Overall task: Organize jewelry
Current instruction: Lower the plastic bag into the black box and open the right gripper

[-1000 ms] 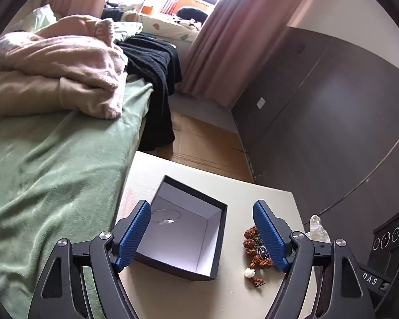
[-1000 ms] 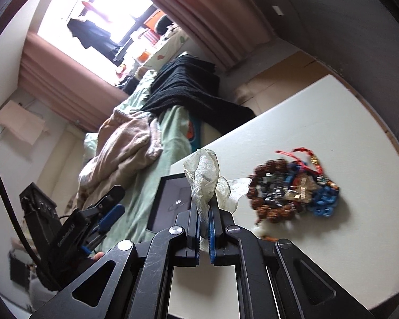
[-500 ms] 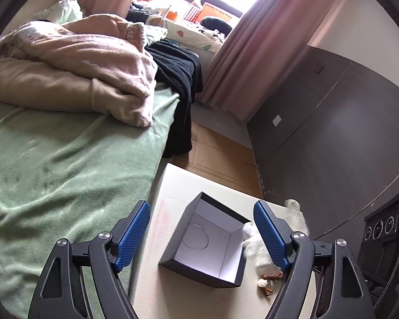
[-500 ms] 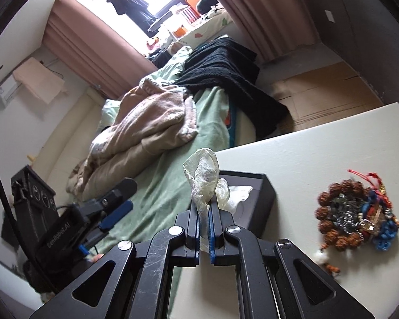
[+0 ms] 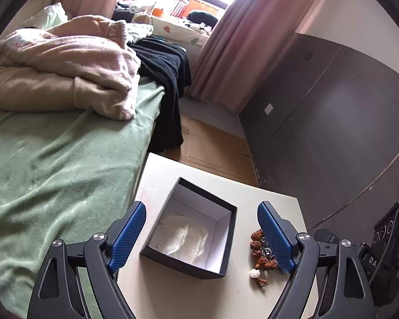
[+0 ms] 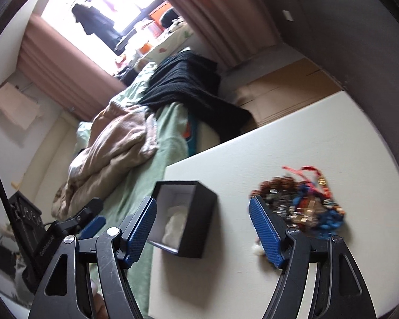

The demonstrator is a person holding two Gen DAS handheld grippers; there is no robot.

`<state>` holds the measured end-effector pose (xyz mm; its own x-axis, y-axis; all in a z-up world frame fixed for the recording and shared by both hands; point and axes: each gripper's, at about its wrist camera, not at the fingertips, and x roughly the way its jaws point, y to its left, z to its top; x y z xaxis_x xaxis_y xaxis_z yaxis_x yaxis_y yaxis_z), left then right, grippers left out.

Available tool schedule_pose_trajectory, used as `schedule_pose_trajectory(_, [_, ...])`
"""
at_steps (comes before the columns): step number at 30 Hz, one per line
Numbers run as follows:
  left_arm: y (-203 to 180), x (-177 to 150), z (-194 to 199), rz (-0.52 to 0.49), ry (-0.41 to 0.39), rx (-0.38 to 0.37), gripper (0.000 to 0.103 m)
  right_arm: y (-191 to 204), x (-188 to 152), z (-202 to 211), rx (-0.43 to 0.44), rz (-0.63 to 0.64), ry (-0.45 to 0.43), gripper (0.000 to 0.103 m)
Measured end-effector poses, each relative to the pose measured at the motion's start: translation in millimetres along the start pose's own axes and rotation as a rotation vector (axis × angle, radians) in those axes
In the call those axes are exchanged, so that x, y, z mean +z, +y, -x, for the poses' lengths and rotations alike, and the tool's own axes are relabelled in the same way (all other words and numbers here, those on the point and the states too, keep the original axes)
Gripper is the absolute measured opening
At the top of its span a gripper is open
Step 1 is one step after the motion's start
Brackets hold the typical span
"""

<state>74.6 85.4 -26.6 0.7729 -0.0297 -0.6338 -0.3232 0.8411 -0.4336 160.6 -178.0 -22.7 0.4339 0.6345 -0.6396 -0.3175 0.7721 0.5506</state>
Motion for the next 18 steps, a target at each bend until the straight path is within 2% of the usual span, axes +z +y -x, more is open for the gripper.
schedule_pose_trajectory(7, [-19.1, -11.9, -4.2, -0.042, 0.014, -0.005, 0.086, -38.5, 4.0, 16.3, -0.100, -0.073, -0.008, 0.073])
schedule_pose_trajectory(12, [-33.6, -20.0, -11.7, -0.081, 0.029, -0.009, 0.086, -60.3, 1.3, 13.4, -0.204, -0.114, 0.036, 0.072])
schedule_pose_trajectory(18, [-49.8, -28.1, -19.0, -0.121, 0.036, -0.019, 0.086, -80.4, -3.3, 2.3, -0.240, -0.156, 0.107, 0.060])
